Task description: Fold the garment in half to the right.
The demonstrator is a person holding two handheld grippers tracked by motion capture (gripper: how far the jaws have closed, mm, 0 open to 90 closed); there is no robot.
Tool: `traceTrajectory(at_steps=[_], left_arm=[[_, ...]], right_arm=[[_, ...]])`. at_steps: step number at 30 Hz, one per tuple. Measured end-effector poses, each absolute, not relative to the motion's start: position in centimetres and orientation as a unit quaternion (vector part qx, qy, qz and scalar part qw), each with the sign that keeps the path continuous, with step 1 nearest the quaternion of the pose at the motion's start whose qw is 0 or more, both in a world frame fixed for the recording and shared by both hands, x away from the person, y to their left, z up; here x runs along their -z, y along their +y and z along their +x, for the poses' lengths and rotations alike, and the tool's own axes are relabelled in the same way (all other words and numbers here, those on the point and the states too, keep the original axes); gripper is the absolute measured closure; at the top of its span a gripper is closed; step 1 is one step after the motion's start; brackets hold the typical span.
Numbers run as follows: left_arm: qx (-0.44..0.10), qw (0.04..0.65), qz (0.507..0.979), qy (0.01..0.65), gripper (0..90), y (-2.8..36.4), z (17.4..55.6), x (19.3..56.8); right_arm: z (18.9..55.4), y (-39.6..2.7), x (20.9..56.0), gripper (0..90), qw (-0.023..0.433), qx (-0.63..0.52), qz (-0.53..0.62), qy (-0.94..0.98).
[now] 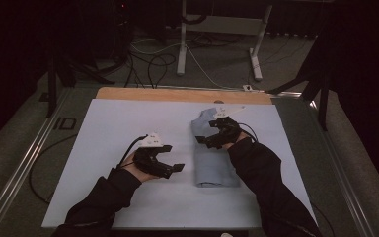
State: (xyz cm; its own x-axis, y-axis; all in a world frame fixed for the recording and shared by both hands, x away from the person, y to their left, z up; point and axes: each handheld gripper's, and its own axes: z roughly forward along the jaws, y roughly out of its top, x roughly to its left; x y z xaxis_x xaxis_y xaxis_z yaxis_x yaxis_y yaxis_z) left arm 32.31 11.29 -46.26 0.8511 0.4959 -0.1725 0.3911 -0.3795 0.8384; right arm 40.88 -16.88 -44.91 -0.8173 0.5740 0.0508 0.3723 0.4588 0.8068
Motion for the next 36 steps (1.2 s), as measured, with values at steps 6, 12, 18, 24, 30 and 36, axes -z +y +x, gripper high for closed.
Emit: traceTrajectory(at_steps=[6,12,18,24,30,36], left_arm=[[-0.093,0.472,0.838,0.258,1.8,13.2,31.7,46.8],[-0.114,0.472,0.836,0.256,0.3,15.4,31.3,47.2],[-0.127,0.469,0.831,0.270,0.2,17.7,31.2,47.6],[-0.136,0.466,0.824,0.292,0.2,20.2,30.8,48.3],[-0.144,0.463,0.816,0.316,0.2,23.0,29.9,49.3],[-0.154,0.463,0.806,0.336,0.3,25.3,28.8,50.4]], right_arm=[[39.3,-16.7,45.2,13.1,0.109,-0.447,0.268,0.846],[38.0,-16.8,46.1,13.0,0.097,-0.455,0.261,0.846],[37.0,-17.1,46.7,13.1,0.094,-0.459,0.246,0.848],[35.9,-17.7,46.5,12.8,0.086,-0.476,0.246,0.840],[34.4,-18.0,46.7,18.7,0.081,-0.469,0.230,0.849],[33.2,-18.0,47.8,73.0,0.121,-0.458,0.199,0.858]])
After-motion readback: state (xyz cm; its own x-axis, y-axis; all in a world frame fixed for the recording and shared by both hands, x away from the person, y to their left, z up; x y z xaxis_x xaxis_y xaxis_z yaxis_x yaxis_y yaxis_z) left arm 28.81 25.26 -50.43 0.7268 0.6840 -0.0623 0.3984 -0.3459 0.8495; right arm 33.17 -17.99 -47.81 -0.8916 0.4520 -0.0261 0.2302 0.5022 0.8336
